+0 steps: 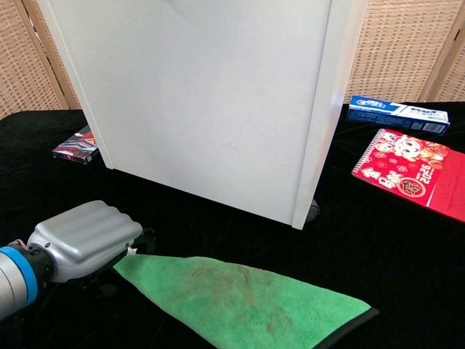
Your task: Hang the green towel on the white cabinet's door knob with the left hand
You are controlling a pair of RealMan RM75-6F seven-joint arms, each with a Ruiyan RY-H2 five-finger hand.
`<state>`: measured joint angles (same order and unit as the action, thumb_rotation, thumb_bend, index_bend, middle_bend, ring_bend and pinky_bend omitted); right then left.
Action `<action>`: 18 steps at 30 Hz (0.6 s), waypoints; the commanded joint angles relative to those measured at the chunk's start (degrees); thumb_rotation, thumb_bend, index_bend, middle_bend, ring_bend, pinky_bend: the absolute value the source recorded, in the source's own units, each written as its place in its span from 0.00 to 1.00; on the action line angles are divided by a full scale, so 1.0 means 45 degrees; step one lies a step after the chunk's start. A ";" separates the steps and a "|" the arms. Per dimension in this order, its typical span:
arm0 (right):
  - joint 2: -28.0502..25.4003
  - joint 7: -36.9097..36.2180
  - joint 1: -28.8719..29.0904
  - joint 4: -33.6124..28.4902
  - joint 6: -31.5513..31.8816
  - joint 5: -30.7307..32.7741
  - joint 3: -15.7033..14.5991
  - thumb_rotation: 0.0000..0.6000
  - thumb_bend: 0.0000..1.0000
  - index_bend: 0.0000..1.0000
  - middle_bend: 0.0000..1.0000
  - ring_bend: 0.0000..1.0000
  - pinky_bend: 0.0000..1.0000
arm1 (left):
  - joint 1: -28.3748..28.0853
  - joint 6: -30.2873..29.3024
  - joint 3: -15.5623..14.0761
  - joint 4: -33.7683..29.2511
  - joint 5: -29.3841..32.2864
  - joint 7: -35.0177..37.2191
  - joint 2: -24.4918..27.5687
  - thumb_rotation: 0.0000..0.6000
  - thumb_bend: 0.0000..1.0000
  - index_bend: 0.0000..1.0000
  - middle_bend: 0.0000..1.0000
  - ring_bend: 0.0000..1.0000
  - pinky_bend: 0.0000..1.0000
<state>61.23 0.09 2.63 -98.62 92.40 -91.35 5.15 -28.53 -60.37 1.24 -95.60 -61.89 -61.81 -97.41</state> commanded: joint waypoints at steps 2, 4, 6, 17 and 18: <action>-0.0033 -0.0162 -0.0020 0.0008 0.0042 -0.0025 -0.0005 1.00 0.09 0.00 0.00 0.00 0.00 | -0.0234 -0.0038 -0.0075 0.0360 0.0505 -0.0281 -0.0335 1.00 0.30 0.31 0.82 0.71 0.65; -0.0043 -0.0221 -0.0023 0.0005 0.0058 -0.0033 0.0001 1.00 0.09 0.00 0.00 0.00 0.00 | -0.0308 -0.0082 -0.0154 0.0534 0.0648 -0.0307 -0.0440 1.00 0.33 0.32 0.82 0.71 0.65; -0.0046 -0.0283 -0.0025 0.0005 0.0055 -0.0041 -0.0007 1.00 0.09 0.00 0.00 0.00 0.00 | -0.0363 -0.0174 -0.0237 0.0704 0.0579 -0.0214 -0.0533 1.00 0.40 0.33 0.82 0.71 0.65; -0.0096 -0.0641 -0.0038 0.0056 0.0142 -0.0116 0.0003 1.00 0.09 0.00 0.00 0.00 0.00 | -0.0185 -0.1379 -0.0929 0.1292 -0.1907 0.1370 -0.0422 1.00 0.62 0.62 0.82 0.71 0.65; -0.0104 -0.0670 -0.0043 0.0053 0.0146 -0.0108 0.0004 1.00 0.09 0.00 0.00 0.00 0.00 | -0.0172 -0.1486 -0.0982 0.1270 -0.2178 0.1537 -0.0294 1.00 0.62 0.63 0.82 0.71 0.65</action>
<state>60.78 -2.91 2.45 -98.38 93.04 -91.85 5.16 -29.55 -65.99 -2.44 -90.02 -69.93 -56.38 -99.63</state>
